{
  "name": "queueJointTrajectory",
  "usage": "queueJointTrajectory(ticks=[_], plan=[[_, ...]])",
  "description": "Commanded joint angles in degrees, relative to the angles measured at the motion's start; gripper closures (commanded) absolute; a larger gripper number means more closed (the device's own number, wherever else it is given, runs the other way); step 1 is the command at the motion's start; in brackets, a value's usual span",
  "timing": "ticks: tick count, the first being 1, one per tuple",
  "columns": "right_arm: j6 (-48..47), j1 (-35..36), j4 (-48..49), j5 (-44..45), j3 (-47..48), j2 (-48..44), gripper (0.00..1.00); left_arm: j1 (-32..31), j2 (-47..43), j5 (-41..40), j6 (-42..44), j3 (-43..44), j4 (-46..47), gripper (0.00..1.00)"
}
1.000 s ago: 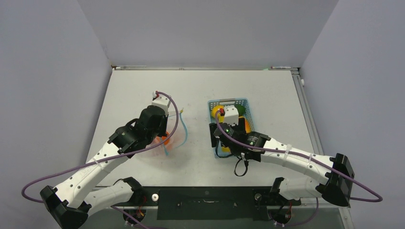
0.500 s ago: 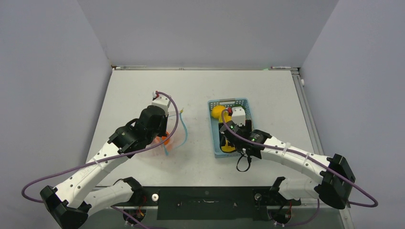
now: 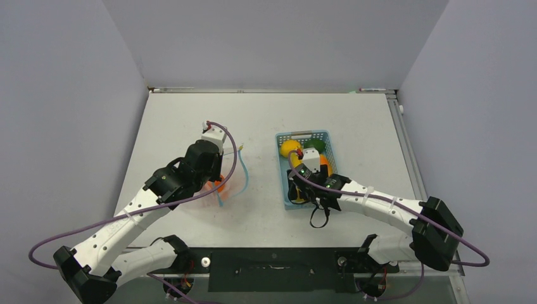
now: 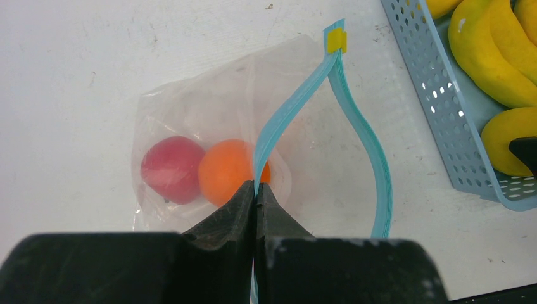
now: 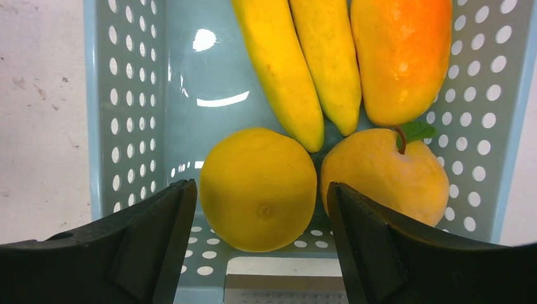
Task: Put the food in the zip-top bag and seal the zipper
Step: Pick up the fake fruit from the bin.
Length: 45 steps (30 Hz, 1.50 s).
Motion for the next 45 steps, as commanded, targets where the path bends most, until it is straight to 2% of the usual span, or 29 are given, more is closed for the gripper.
queueJointTrajectory(ticks=[1, 6, 14, 18, 29, 38, 45], plan=[[-0.47, -0.46, 2.88, -0.02, -0.87, 1.24, 0.24, -0.01, -0.15, 0.42, 0.02, 0.50, 2.27, 1.00], [-0.41, -0.56, 3.60, -0.31, -1.89, 2.54, 0.28, 0.04, -0.02, 0.46, 0.02, 0.50, 2.25, 1.00], [-0.92, -0.60, 2.71, 0.43, -0.81, 1.50, 0.56, 0.00, 0.12, 0.33, 0.02, 0.54, 2.25, 1.00], [-1.53, -0.57, 1.39, 1.43, 1.63, -0.51, 0.63, -0.02, 0.13, 0.19, 0.02, 0.56, 2.20, 1.00], [-3.05, 0.90, 0.23, 2.58, 11.15, -3.39, 0.67, 0.00, 0.22, 0.08, -0.07, 0.51, 2.16, 1.00], [-3.64, 7.60, 5.83, 1.34, 18.84, -1.09, 0.67, 0.01, 0.05, 0.02, 0.01, 0.55, 2.16, 1.00], [-2.97, 9.29, 13.64, -5.07, 20.24, 0.80, 0.67, 0.00, -0.08, 0.01, 0.02, 0.60, 2.08, 1.00]])
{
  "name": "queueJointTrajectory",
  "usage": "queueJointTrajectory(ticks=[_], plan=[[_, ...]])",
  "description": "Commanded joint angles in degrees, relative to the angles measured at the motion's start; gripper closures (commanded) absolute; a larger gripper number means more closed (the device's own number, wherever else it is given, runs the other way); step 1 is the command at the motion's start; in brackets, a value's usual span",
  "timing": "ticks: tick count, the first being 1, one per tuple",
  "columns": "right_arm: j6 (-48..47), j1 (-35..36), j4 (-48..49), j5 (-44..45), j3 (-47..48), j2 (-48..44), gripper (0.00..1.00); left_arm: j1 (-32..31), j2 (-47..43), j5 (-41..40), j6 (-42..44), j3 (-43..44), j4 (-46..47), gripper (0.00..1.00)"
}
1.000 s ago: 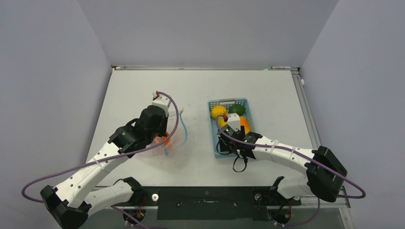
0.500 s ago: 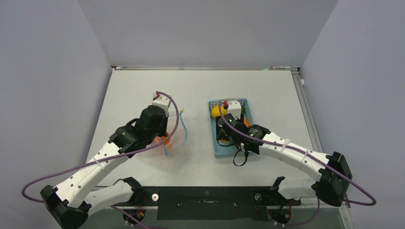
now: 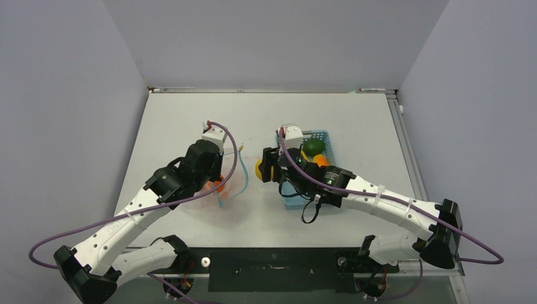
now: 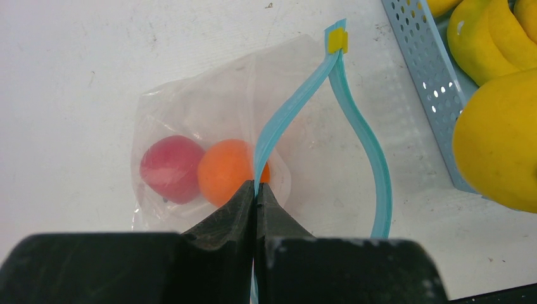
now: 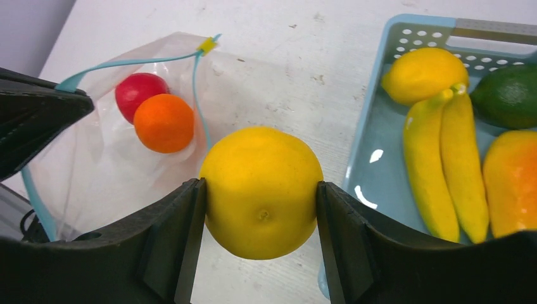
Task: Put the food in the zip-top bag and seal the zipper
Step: Pick up the fake fruit from the bin, then place the fake fruit in the zipper food storage bag.
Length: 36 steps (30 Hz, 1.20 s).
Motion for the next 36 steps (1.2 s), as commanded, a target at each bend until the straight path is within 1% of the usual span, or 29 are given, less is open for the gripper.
queueJointTrajectory(ticks=[1, 9, 21, 25, 29, 32, 34, 36], plan=[[0.04, 0.88, 7.69, -4.48, 2.13, 1.80, 0.67, 0.02, -0.32, -0.05, -0.01, 0.53, 2.12, 1.00], [1.41, 2.66, 15.89, -10.61, 2.96, 5.97, 0.67, 0.01, -0.33, 0.03, 0.01, 0.55, 2.19, 1.00], [2.99, 4.90, 20.69, -13.08, 4.95, 13.71, 0.65, -0.03, -0.39, 0.12, 0.08, 0.53, 2.30, 1.00], [4.47, 5.21, 23.12, -15.77, 4.36, 15.77, 0.64, -0.02, -0.40, 0.21, 0.09, 0.51, 2.27, 1.00], [5.86, 5.72, 26.04, -17.81, 4.08, 17.41, 0.60, -0.02, -0.15, 0.20, 0.13, 0.54, 2.27, 1.00], [6.43, 6.29, 27.20, -18.58, 3.79, 18.20, 0.52, 0.03, -0.16, 0.13, 0.14, 0.54, 2.28, 1.00], [6.51, 6.36, 27.68, -18.96, 3.57, 18.40, 0.49, -0.02, -0.17, 0.13, 0.13, 0.58, 2.30, 1.00], [6.52, 6.49, 27.93, -19.04, 3.12, 18.32, 0.42, -0.03, -0.15, 0.04, 0.13, 0.53, 2.30, 1.00]])
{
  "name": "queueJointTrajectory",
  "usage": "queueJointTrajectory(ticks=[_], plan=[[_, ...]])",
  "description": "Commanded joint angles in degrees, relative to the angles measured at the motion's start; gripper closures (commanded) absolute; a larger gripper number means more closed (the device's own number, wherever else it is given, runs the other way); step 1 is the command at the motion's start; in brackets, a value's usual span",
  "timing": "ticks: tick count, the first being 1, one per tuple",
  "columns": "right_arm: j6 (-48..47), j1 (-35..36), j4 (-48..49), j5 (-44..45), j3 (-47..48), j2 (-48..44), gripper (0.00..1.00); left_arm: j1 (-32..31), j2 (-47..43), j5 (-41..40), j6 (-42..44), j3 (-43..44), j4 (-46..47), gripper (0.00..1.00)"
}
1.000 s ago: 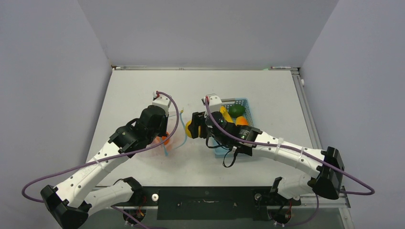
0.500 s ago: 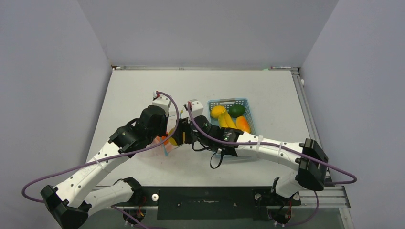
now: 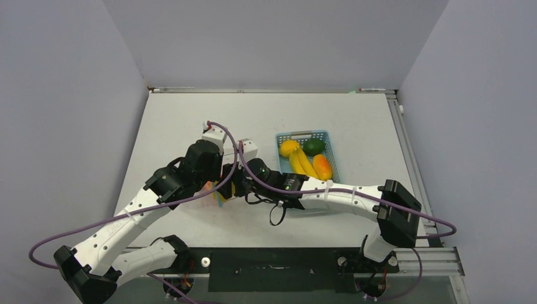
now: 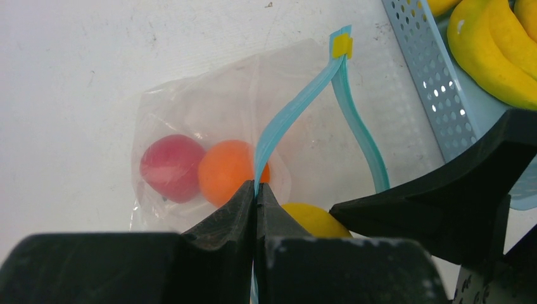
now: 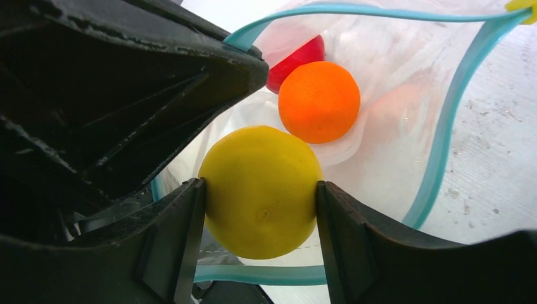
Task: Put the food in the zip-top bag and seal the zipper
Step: Place the fake fruit in the zipper food storage bag.
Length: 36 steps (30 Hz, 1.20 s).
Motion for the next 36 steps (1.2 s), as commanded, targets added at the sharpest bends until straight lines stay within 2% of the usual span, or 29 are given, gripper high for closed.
queueJointTrajectory(ticks=[1, 7, 10, 20, 36], plan=[[1.18, 0.67, 5.18, -1.25, 0.50, -0.61, 0.38, 0.01, -0.15, 0.02, 0.11, 0.54, 2.27, 1.00], [0.88, 0.62, 5.32, -0.53, -0.98, -1.86, 0.22, -0.02, -0.07, -0.06, 0.08, 0.58, 2.21, 1.00], [0.80, 0.67, 5.39, -0.50, -1.41, -2.26, 0.18, -0.03, 0.02, -0.09, 0.08, 0.57, 2.23, 1.00], [-1.56, 0.66, 1.02, 4.93, -2.45, -7.03, 0.17, -0.02, 0.11, -0.25, 0.08, 0.54, 2.10, 1.00], [-5.57, -0.07, -16.32, 20.70, -5.81, -17.68, 0.16, 0.01, 0.11, 0.28, 0.08, 0.61, 2.00, 1.00]])
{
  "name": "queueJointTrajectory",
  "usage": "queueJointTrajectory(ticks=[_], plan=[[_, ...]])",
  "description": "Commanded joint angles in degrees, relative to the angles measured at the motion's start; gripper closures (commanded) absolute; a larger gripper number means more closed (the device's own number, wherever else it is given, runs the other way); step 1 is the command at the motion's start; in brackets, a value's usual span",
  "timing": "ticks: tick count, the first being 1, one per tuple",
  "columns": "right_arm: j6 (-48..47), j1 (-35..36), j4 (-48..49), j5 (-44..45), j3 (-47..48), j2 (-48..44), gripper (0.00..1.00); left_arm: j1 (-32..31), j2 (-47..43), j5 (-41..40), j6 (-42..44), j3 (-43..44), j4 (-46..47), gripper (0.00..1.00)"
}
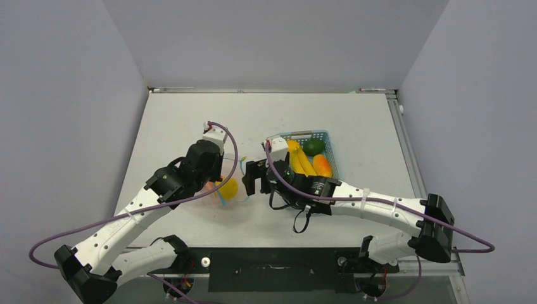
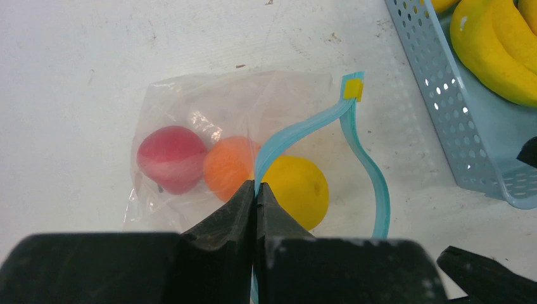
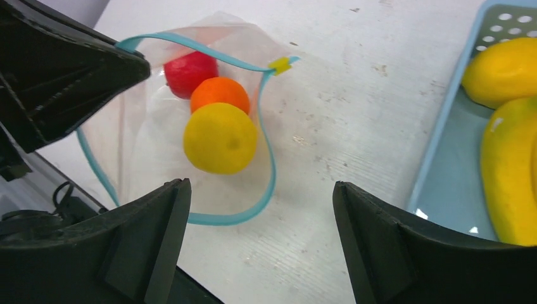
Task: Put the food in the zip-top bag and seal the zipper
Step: Place the fake fruit in the zipper food storage bag, then pick up the fake fruit from the bin.
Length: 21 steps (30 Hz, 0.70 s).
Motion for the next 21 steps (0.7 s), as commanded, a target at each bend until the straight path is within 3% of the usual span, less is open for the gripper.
queueJointTrajectory(ticks=[1, 11, 21], plan=[[-1.81, -0.54, -6.46, 6.40, -0.34, -3.92, 0.16, 0.04, -0.06, 0.24, 0.02, 0.68, 2.20, 1.00], [-0.80, -6.47, -21.07, 10.21, -2.57, -7.50, 0.16, -0.21, -0.11, 0.24, -0.03, 0.68, 2.16, 1.00], [1.88, -10.09, -29.50, 16.25, -5.65, -9.71, 0.13, -0.24, 0.31, 0.50, -0.03, 0.75, 2.23, 1.00]])
